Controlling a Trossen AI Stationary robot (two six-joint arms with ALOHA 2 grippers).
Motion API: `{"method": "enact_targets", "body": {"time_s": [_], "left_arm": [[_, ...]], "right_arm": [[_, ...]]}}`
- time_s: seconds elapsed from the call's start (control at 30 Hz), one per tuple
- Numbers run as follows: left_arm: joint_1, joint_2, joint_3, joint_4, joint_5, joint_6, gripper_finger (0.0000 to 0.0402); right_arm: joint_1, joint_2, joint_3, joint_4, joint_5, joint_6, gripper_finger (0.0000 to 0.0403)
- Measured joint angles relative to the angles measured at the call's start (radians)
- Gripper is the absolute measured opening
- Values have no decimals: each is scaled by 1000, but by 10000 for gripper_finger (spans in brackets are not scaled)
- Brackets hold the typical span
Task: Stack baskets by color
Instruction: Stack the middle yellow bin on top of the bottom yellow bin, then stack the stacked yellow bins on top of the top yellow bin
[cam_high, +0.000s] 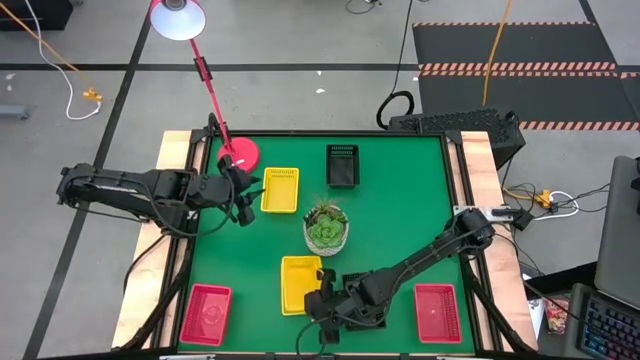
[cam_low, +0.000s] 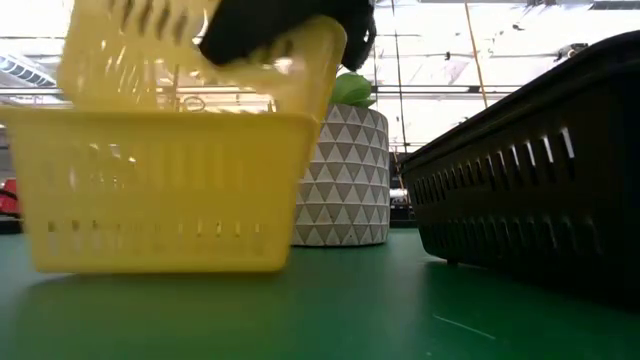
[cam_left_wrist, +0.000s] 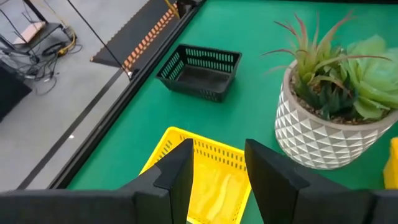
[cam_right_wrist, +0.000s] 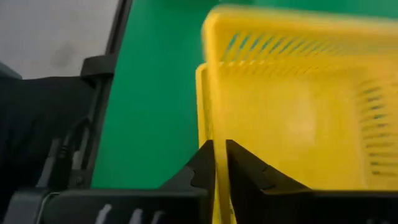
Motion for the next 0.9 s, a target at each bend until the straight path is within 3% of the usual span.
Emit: {"method": "enact_targets", "body": {"time_s": [0.3,0.6,0.9], "left_arm": [[0,-1,0,-18,0,-16,147],[-21,-1,0,-28,1,-43,147],[-44,-1,0,-37,1,-64,147]], "right_arm": [[-19,-1,-35,29,-2,-5,105],[-35,-1,-34,112,-135,-44,188],[-14,-1,-35,29,-123,-80,206]]}}
